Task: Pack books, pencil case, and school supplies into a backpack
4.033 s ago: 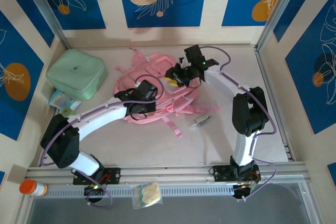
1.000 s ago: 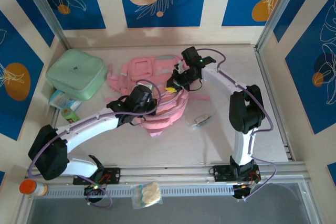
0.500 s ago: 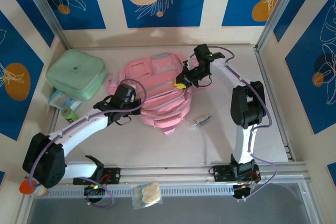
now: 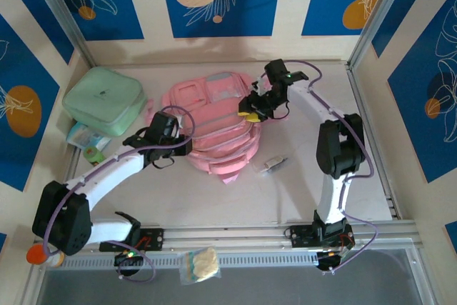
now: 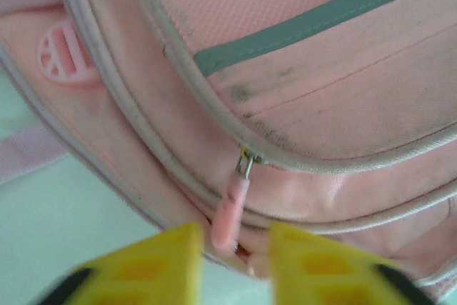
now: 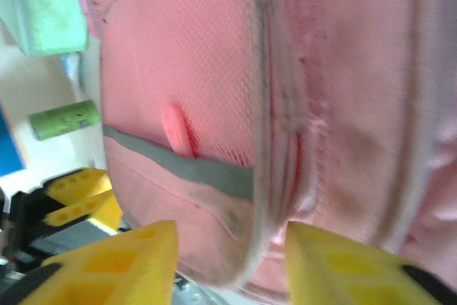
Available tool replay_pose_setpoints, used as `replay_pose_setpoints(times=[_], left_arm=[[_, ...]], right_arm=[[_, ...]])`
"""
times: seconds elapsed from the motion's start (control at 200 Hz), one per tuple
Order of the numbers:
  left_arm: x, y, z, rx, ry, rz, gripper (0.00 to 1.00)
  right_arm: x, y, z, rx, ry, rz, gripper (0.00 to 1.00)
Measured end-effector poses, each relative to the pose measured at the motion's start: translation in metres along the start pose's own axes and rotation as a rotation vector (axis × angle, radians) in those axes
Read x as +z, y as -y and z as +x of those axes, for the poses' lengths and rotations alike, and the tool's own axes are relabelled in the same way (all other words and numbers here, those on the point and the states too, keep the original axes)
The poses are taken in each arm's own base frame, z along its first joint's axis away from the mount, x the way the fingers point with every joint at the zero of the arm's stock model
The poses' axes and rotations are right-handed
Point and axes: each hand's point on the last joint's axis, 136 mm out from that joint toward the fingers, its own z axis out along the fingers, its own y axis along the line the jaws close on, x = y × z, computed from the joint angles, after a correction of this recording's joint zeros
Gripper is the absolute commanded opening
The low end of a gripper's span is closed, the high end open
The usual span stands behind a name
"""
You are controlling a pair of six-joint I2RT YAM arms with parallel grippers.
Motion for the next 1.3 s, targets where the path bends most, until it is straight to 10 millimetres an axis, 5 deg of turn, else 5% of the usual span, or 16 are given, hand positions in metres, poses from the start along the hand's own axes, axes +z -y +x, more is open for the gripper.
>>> replay_pose_setpoints(times=[0.335,0.57,0.7,1.136,1.301], left_arm=[[-0.031,0.035,0.025,0.034,0.008,0.088,0.62],[-0.025,0.07,0.054,0.103,-0.024,0.164,0.68],[-0.022,0.078,0.056,0.116,-0.02,0.176,0.7],[-0.018,0.088,0.044,0.096,0.026,0.199,0.77],[-0.011,0.088,0.046,0.097,0.011,0.188,0.79]], right_arm=[[-0.056,0.048,0.072,0.088,0.166,0.287,0.75],[-0.035,0.103,0.149,0.231,0.116,0.486,0.85],[-0.023,0.122,0.17,0.306,0.107,0.559,0.88],[0.028,0.145,0.144,0.492,0.168,0.601,0.94],[0.033,0.151,0.134,0.502,0.181,0.63,0.92]])
